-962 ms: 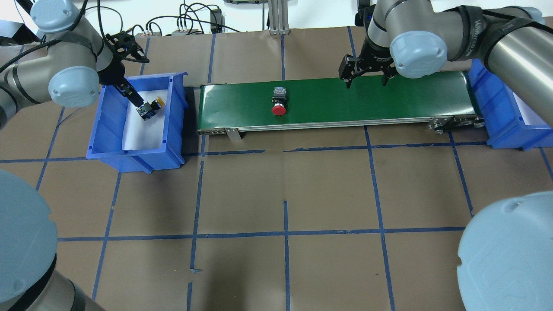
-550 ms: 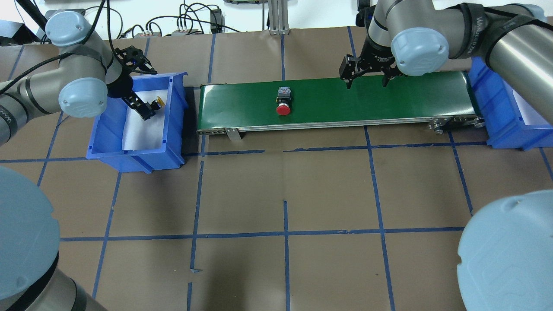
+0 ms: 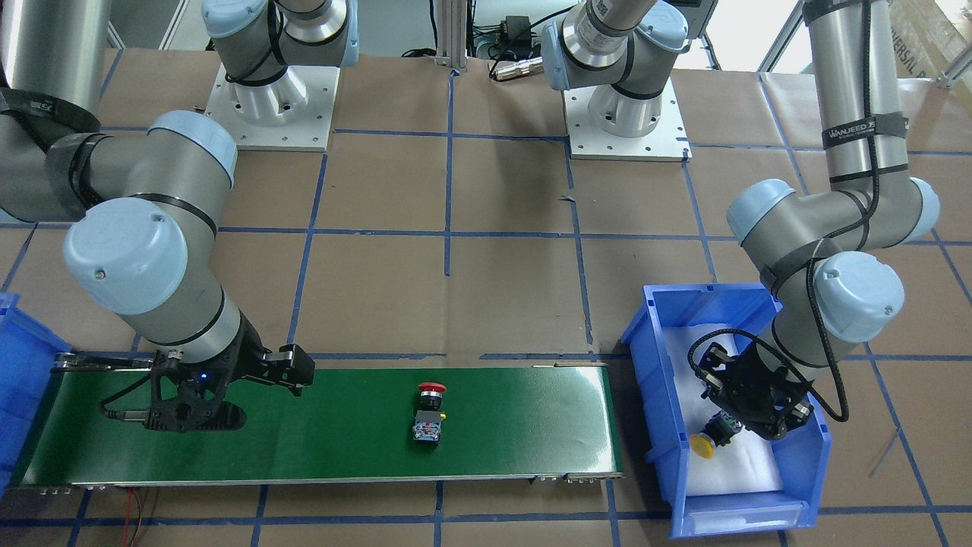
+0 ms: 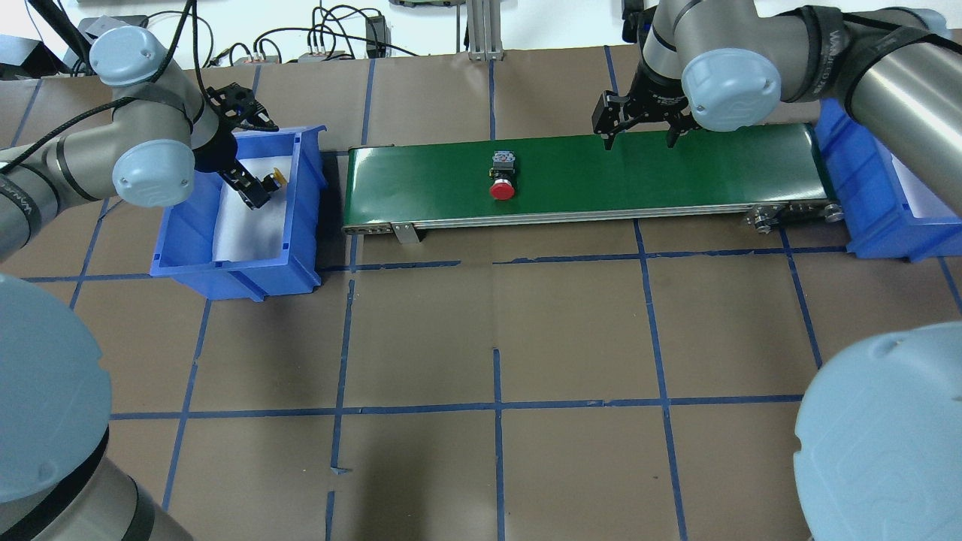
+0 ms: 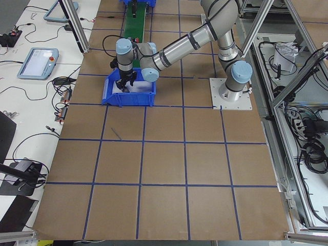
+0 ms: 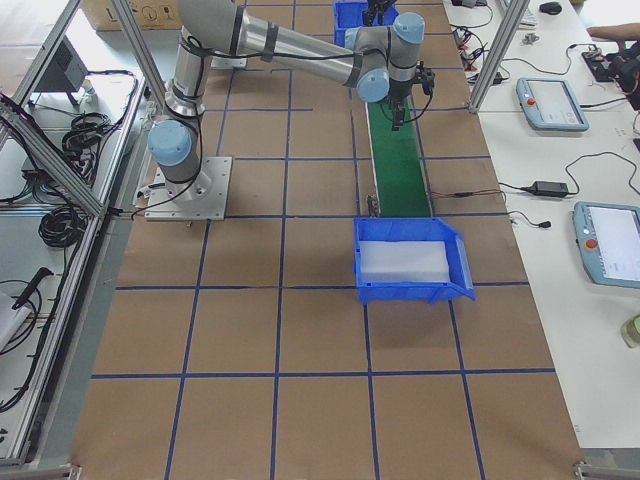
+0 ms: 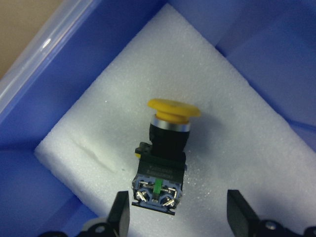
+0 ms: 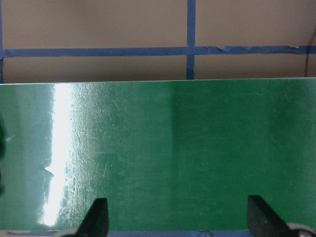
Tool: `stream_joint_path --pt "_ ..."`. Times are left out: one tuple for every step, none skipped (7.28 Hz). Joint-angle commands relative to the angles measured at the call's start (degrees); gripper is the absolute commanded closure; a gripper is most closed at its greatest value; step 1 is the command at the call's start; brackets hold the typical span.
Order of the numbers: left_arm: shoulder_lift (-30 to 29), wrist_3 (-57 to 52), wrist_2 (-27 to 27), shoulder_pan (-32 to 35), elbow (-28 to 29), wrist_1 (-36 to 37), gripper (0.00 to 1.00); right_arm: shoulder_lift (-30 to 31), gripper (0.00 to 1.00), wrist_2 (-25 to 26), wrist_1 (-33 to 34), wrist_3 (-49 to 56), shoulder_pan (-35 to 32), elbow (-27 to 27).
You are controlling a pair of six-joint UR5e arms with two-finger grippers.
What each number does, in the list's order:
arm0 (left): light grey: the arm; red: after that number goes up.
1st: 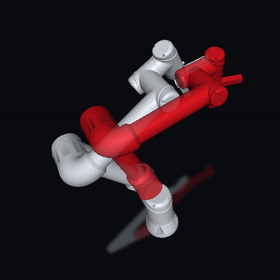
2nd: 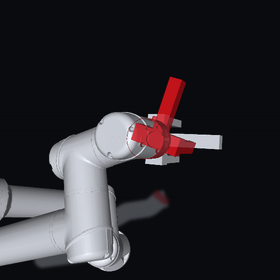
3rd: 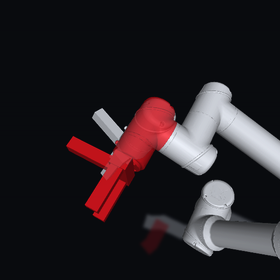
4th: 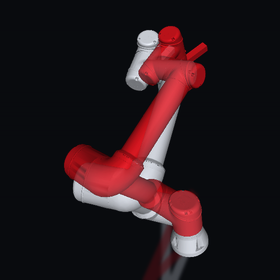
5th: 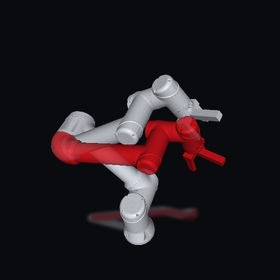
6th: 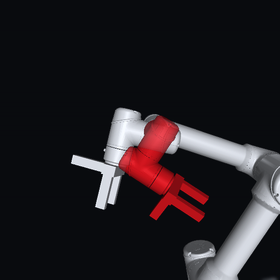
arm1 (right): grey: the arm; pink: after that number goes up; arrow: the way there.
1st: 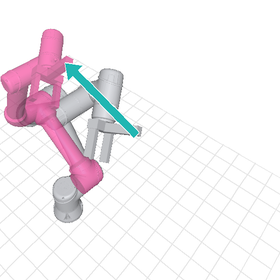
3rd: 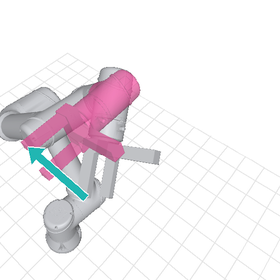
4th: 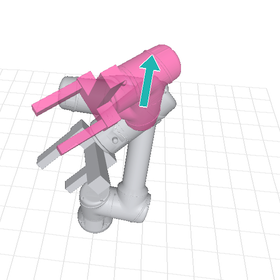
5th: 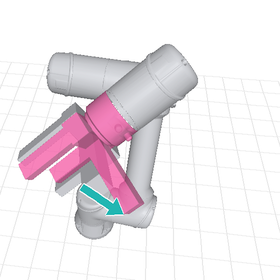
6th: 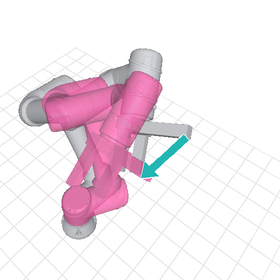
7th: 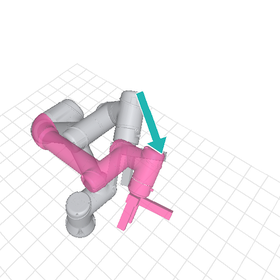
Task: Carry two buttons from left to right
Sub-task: 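Lower the left gripper onto the yellow-capped button and grasp it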
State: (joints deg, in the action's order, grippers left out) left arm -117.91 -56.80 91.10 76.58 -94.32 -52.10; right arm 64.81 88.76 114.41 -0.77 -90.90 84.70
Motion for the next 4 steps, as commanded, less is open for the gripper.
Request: stream_joint_path --pt "-0.3 -0.2 0.0 0.0 0.1 0.2 0.26 -0.2 0.0 0.5 1.4 0.0 0.0 0.1" --pt "-0.3 -0.2 0.0 0.0 -0.3 0.6 0.26 -0.6 0.0 0.6 1.4 0.2 0.0 0.0" --pt "-0.3 -0.2 0.0 0.0 -0.4 0.6 0.26 -0.5 0.0 1.1 1.4 -0.1 -0.1 -0.2" --pt "-1.1 -0.2 0.0 0.0 -0.4 0.7 0.26 -0.6 0.0 1.4 1.4 -0.1 -0.1 -0.1"
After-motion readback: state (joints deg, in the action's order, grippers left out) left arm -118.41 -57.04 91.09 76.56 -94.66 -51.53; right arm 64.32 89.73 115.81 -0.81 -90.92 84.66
